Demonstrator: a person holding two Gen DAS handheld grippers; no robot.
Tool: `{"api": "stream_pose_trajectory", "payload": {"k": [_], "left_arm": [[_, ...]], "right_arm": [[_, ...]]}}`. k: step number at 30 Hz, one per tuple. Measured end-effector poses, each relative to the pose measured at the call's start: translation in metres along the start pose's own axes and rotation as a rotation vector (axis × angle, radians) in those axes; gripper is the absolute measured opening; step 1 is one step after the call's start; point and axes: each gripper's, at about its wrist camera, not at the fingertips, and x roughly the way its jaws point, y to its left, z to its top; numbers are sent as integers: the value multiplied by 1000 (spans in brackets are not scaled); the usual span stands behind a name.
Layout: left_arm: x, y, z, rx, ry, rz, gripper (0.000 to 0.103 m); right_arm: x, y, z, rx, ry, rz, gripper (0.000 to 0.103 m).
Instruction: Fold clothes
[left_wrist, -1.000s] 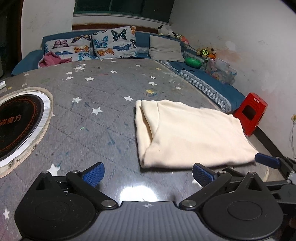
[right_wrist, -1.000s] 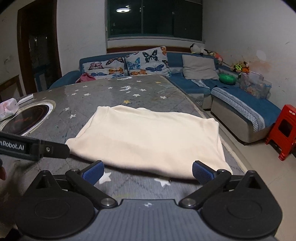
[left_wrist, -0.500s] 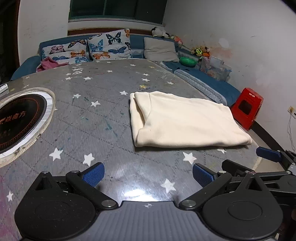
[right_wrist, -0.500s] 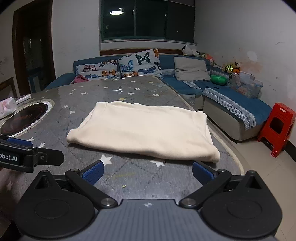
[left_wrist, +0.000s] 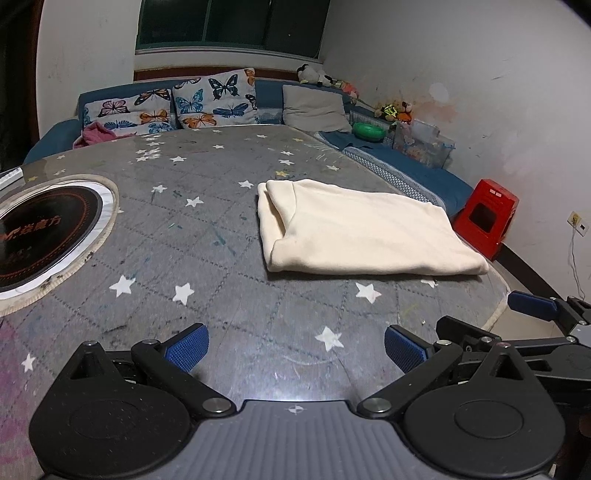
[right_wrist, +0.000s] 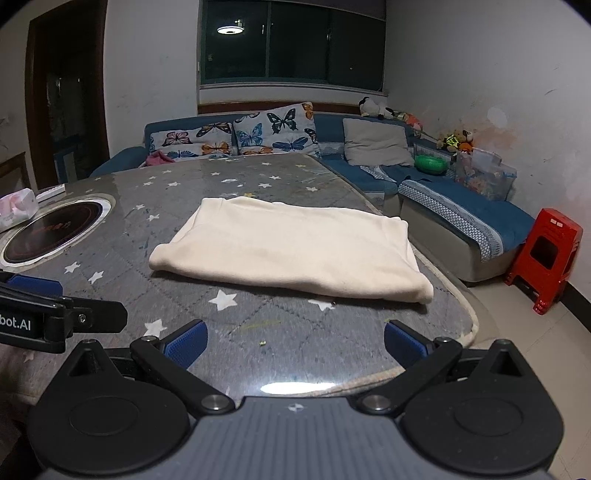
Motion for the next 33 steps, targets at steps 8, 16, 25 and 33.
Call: {"api": "stream_pose_trajectory", "payload": {"k": [8, 16, 25, 33], "left_arm": [[-12, -7, -6, 24, -29, -15, 103], [-16, -14, -11, 41, -32, -24, 103], [-13, -17, -10, 49, -24, -26, 103], [-9, -18, -5, 60, -17, -27, 103]], "right_arm": [[-16, 2, -4, 4, -28, -12, 103], [-25, -2, -8, 14, -41, -23, 103], [-23, -5, -9, 20, -37, -17, 103], [-16, -10, -7, 34, -26, -9, 103]]}}
